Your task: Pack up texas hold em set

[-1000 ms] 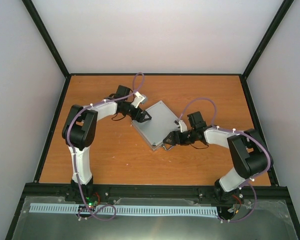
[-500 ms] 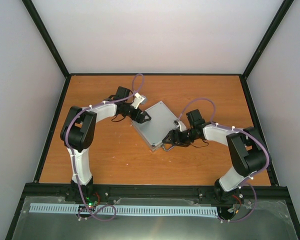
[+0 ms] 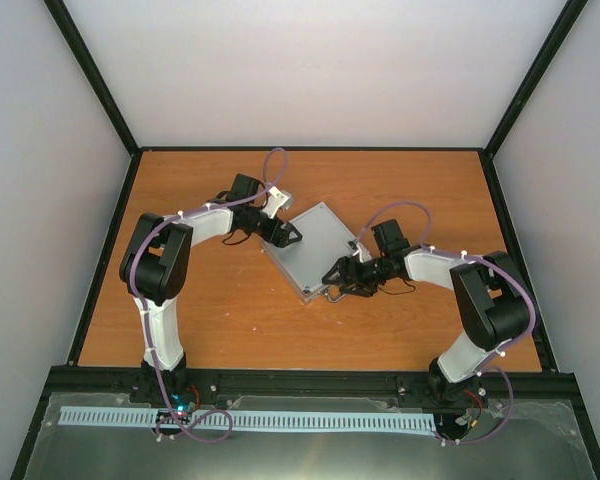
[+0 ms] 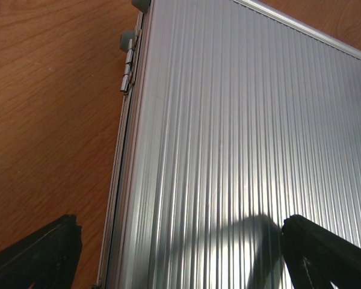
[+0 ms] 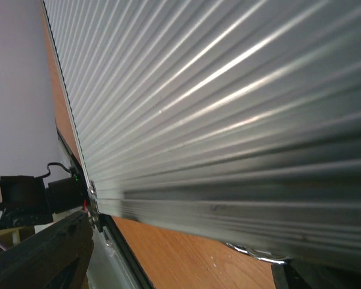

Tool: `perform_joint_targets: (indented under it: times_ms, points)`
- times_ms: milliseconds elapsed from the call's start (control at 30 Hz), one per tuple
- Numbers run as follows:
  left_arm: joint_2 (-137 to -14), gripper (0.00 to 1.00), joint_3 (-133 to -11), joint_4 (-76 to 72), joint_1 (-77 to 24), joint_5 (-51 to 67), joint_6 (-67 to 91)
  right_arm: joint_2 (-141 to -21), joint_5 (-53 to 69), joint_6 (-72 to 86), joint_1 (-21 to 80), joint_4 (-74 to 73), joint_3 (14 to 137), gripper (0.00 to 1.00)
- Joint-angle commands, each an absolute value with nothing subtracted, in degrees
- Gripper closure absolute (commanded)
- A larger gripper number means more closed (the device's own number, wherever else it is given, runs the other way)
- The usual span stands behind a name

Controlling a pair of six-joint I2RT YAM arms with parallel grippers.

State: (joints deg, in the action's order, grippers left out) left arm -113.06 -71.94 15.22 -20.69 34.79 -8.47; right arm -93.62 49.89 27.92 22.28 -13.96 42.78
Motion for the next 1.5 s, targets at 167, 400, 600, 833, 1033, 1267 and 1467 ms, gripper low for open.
perform_joint_targets:
  times_ms: [167,400,600,833,1033,1267,1467]
  points:
    - [-113.7,0.08,-70.4,17.8,-21.4,32.4,-9.5,-91.7,48.0,36.0,22.7,-7.1,41.4,0.19]
    - [-113.8,0.08,-70.2,17.6,-21.4,32.8,-9.5,-89.6,47.1,37.8,22.5,-6.9,41.2,0.20]
    - [-113.7,0.08,-69.8,17.4,-21.5,32.9,-9.4,-88.9,47.6,38.3,22.1,-7.0,42.0,0.19]
    - [-113.4,0.08,-69.2,17.1,-21.4,33.1,-9.4,-88.2,48.0,39.9,22.0,-5.9,42.0,0.20]
    - [-113.2,0.08,-68.6,16.8,-21.5,33.3,-9.3,-86.7,48.5,41.3,21.9,-5.1,42.0,0.19]
    - [-113.0,0.08,-68.2,16.6,-21.5,33.4,-9.2,-87.4,48.2,41.5,22.0,-4.1,41.3,0.19]
    - [-113.0,0.08,-68.1,16.5,-21.6,33.3,-9.1,-87.0,47.6,40.1,22.0,-5.8,41.0,0.19]
